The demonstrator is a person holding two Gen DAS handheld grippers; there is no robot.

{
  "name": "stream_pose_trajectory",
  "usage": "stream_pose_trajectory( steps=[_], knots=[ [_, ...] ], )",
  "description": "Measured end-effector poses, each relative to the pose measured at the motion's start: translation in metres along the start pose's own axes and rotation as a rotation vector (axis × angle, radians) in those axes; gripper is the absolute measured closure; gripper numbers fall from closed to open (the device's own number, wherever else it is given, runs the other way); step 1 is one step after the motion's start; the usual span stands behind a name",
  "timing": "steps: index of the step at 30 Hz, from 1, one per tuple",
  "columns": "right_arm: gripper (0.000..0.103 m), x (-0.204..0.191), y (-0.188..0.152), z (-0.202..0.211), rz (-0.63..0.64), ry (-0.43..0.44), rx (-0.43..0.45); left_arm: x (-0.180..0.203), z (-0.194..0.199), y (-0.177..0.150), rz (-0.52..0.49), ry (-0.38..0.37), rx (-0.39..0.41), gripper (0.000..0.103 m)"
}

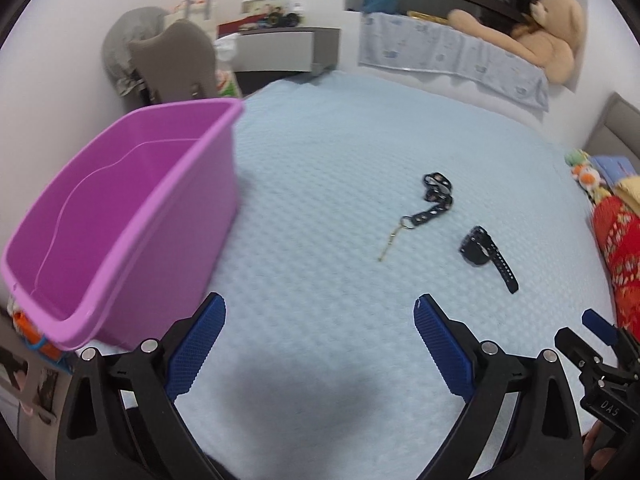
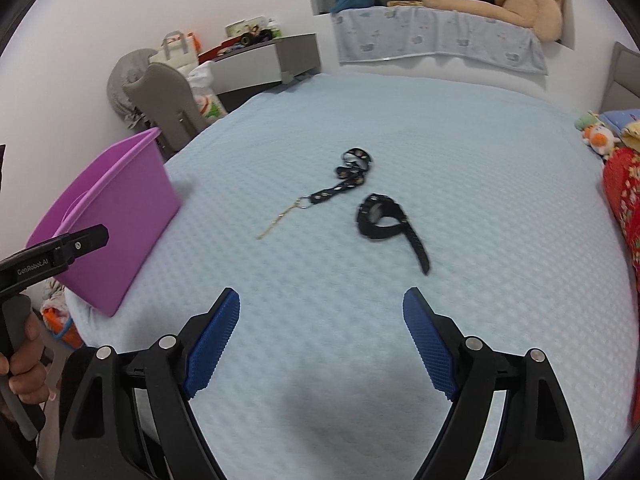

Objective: Organize jewelry
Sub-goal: 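Move both tools back over the lanyard and watch on the quilt, then grasp the black lanyard ring with the left tool while the right tool grasps the black watch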

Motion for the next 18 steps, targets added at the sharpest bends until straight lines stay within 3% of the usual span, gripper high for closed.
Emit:
stream_pose_trajectory(
  steps=[7,13,18],
  knots=[
    [0.023,0.027,-0.005,-0.020,-0.004,-0.031,-0.007,0.029,-0.040,0.001,-0.029,-0.037,-0.018,0.009],
    [0.023,0.039,0.000,-0.055,0.005,0.003,0.001,0.054,-0.084,0.004,-0.063,-0.052,-0.026,0.009],
    [0.023,0.048,0.005,-0.094,0.019,-0.029,-0.009,0.069,-0.124,0.006,-0.092,-0.051,-0.043,0.009]
  ],
)
Point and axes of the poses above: each gripper's, at about its wrist camera, not at the fingertips, and z roughly against the way its jaws point, x to its right, y to its top, the point moved 5 cm from there along -z, roughly the way its jaws point, and after that the axes turned 3 degrees about x, right-handed, at the moved point
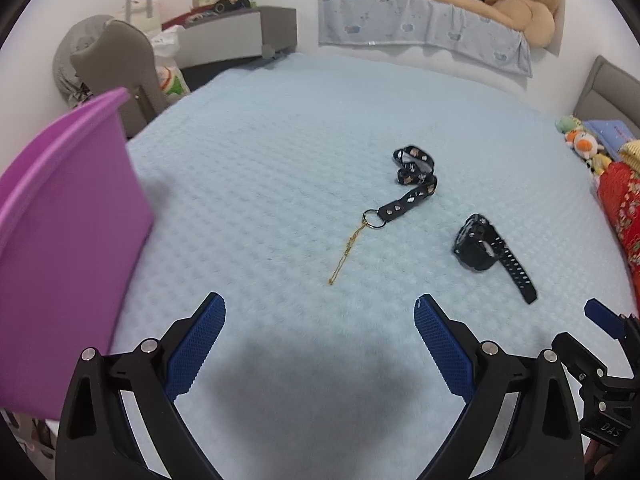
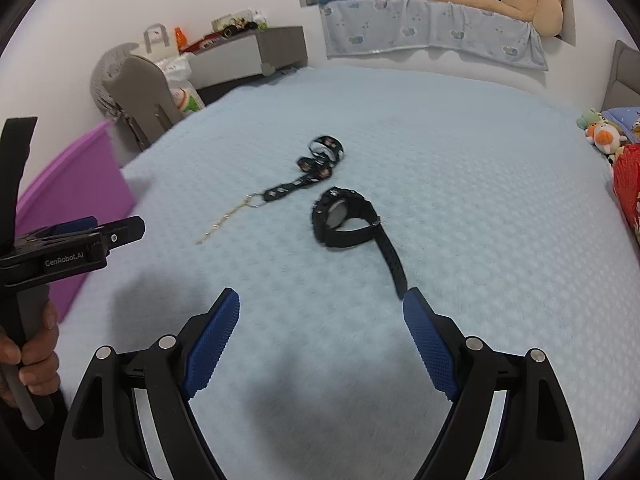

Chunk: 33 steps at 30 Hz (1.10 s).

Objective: Organize jewelry
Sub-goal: 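Grasp the black lanyard ring with the left tool while the right tool grasps the black watch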

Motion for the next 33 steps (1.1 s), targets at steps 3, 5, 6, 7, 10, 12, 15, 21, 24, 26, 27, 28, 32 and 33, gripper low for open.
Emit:
stream_pose_trajectory(
  steps=[3,5,6,7,10,12,15,21,24,26,27,28,32,33],
  knots=[
    [0.023,0.005,0.004,-0.022,-0.022,0.006,-0.016,0.007,-0.025,0.004,-0.007,-0.005,-0.016,0.009],
    [0.023,0.010,0.007,-0.035,-0.032,0.014,-0.026,0.009,-0.038,0.007,-0.009,-0.006,-0.023,0.009],
    [0.023,0.012,0.009,-0.043,-0.035,0.011,-0.032,0.011,-0.048,0.008,-0.006,-0.007,-0.032,0.009],
    [0.023,0.013,0.011,-0.050,-0.036,0.006,-0.033,0.011,-0.055,0.010,-0.001,-0.009,-0.038,0.009],
    [0.023,0.018,0.019,-0.066,-0.040,-0.008,-0.023,0.014,-0.075,0.013,0.011,-0.013,-0.051,0.009],
    [0.023,0.021,0.025,-0.075,-0.045,-0.012,-0.022,0.016,-0.086,0.016,0.010,-0.011,-0.051,0.009],
    [0.023,0.024,0.032,-0.091,-0.047,-0.007,-0.029,0.020,-0.103,0.020,0.006,-0.012,-0.057,0.009],
    [0.023,0.023,0.037,-0.115,-0.020,-0.021,-0.035,0.024,-0.134,0.028,0.006,-0.010,-0.074,0.009],
    [0.023,0.023,0.038,-0.123,-0.018,-0.026,-0.039,0.029,-0.146,0.032,-0.012,-0.005,-0.076,0.009],
    [0.023,0.023,0.038,-0.129,-0.013,-0.039,-0.047,0.032,-0.152,0.033,-0.021,-0.004,-0.083,0.009],
    [0.023,0.023,0.037,-0.133,-0.009,-0.048,-0.053,0.033,-0.155,0.034,-0.025,-0.006,-0.088,0.009],
    [0.023,0.023,0.037,-0.135,-0.007,-0.050,-0.056,0.036,-0.159,0.035,-0.029,-0.007,-0.093,0.009],
    [0.023,0.026,0.039,-0.144,-0.010,-0.061,-0.073,0.041,-0.166,0.039,-0.036,-0.003,-0.089,0.009],
    [0.020,0.026,0.039,-0.145,-0.013,-0.058,-0.075,0.041,-0.167,0.040,-0.035,-0.003,-0.089,0.009]
  ],
)
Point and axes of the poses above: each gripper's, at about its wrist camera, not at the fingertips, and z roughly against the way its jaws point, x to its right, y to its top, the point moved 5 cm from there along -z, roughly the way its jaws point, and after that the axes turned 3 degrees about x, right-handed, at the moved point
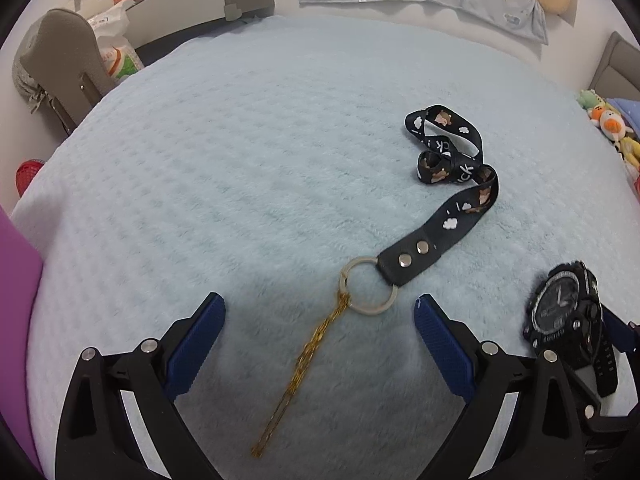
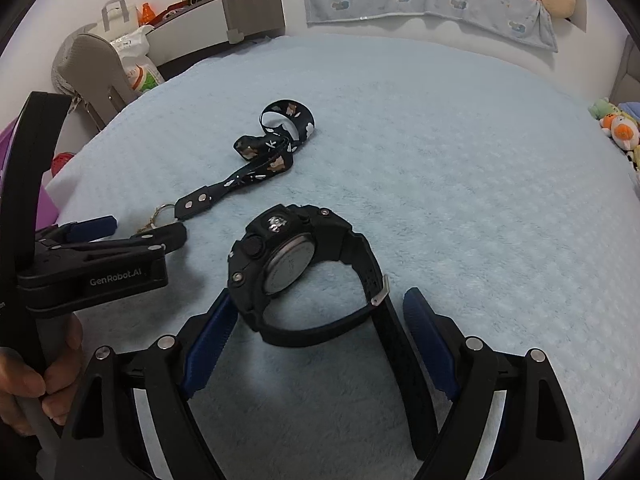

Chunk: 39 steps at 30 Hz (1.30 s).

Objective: Organize jewelry
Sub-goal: 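Grasp the black lanyard ring with the left tool while the right tool grasps the black watch, then carry the black lanyard and black watch over the pink tub with both tools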

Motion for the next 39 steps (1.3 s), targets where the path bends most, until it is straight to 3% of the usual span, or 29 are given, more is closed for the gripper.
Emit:
stream_pose_trajectory(
  steps=[24,26,28,30,31,32,33,36,39],
  knots=[
    [0.015,0.001,0.011,-0.026,-0.019,-0.044,-0.052,0.022,-0.039,0.034,-0.021,0.014,-0.014,0.006],
    [0.016,-0.002,0.013,-0.026,-0.019,-0.043,-0.049,0.023,-0.036,0.034,-0.029,0.012,-0.007,0.011],
    [0.018,-0.003,0.013,-0.025,-0.020,-0.039,-0.043,0.030,-0.030,0.030,-0.048,-0.024,0.007,0.033],
    [0.025,-0.005,0.013,-0.023,-0.018,-0.031,-0.034,0.038,-0.023,0.027,-0.077,-0.024,0.018,0.047],
    [0.026,-0.005,0.012,-0.021,-0.015,-0.030,-0.030,0.041,-0.022,0.027,-0.084,-0.041,0.017,0.060],
    [0.027,-0.007,0.012,-0.020,-0.012,-0.029,-0.026,0.044,-0.019,0.026,-0.091,-0.041,0.019,0.062],
    [0.029,-0.007,0.011,-0.019,-0.013,-0.025,-0.025,0.046,-0.017,0.026,-0.097,-0.040,0.020,0.078],
    [0.030,0.000,0.010,-0.015,-0.036,0.006,-0.021,0.046,-0.010,0.021,-0.072,-0.073,0.019,0.082],
    [0.030,0.007,0.008,-0.008,-0.080,0.044,-0.015,0.041,0.005,0.013,-0.022,-0.170,0.024,0.082]
  ],
)
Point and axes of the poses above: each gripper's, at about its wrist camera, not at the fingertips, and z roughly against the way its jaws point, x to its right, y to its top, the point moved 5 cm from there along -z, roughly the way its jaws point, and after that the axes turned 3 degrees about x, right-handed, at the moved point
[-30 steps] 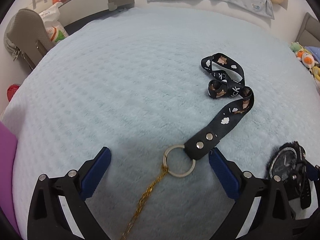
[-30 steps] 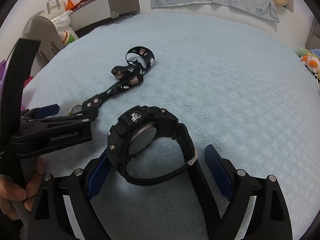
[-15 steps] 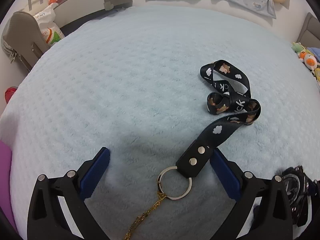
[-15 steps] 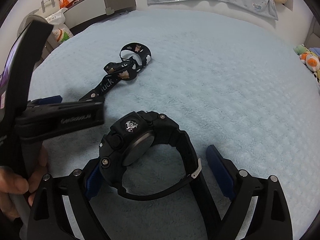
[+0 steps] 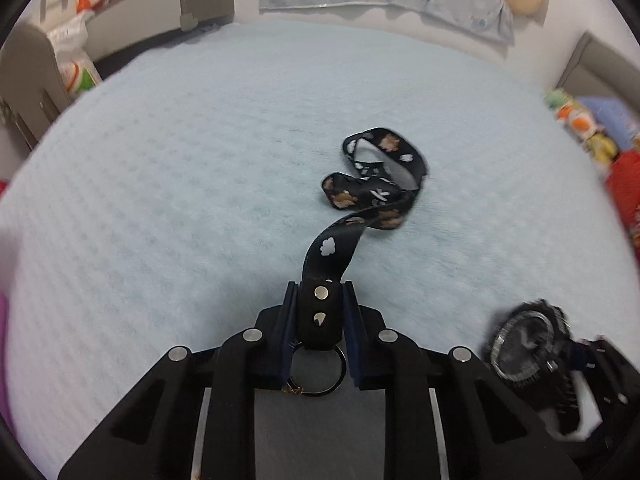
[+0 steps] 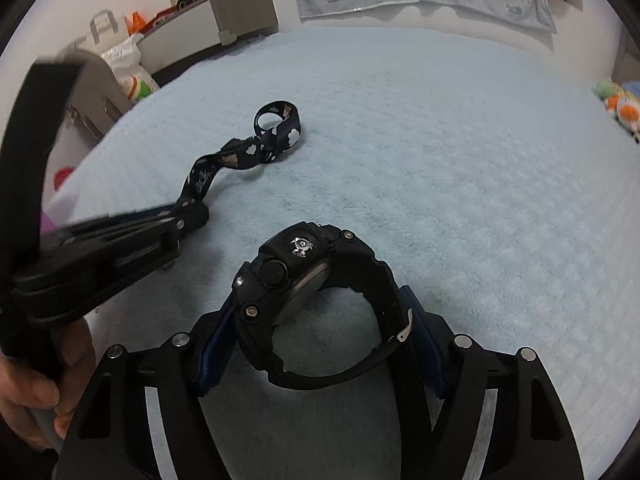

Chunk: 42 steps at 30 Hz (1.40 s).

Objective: Organize jewelry
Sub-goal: 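Carry the black lanyard and black watch over the pink tub with both tools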

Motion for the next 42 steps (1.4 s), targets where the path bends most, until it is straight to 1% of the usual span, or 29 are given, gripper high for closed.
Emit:
stream_pose_trajectory(
  steps=[5,10,17,21,26,30,36,40,42],
  knots=[
    [0.031,0.005,-0.011,0.017,-0.031,0.020,0.008,0.007,0.033,-0.022,0.002,-0.045,0.022,0.082],
    [0.031,0.008,-0.024,0.037,-0.065,0.041,0.001,0.006,0.071,-0.040,0.018,-0.067,0.032,0.082],
    [0.031,0.001,-0.041,0.076,-0.092,0.063,-0.009,0.003,0.123,-0.051,0.037,-0.078,0.030,0.082],
    [0.031,-0.012,-0.045,0.102,-0.083,0.084,-0.011,-0.005,0.163,-0.053,0.047,-0.072,0.055,0.082],
    [0.031,-0.046,-0.041,0.142,-0.033,0.112,0.018,-0.022,0.209,-0.052,0.075,-0.049,0.087,0.082],
    [0.031,-0.075,-0.032,0.170,-0.016,0.159,0.041,-0.042,0.246,-0.048,0.099,-0.024,0.120,0.082],
    [0.031,-0.130,-0.010,0.204,0.071,0.212,0.086,-0.083,0.306,-0.031,0.152,0.006,0.211,0.082],
    [0.031,-0.170,0.011,0.218,0.123,0.258,0.121,-0.105,0.341,-0.014,0.165,0.046,0.279,0.082],
    [0.031,-0.187,0.019,0.227,0.140,0.284,0.138,-0.114,0.356,-0.007,0.174,0.050,0.306,0.082]
  ],
)
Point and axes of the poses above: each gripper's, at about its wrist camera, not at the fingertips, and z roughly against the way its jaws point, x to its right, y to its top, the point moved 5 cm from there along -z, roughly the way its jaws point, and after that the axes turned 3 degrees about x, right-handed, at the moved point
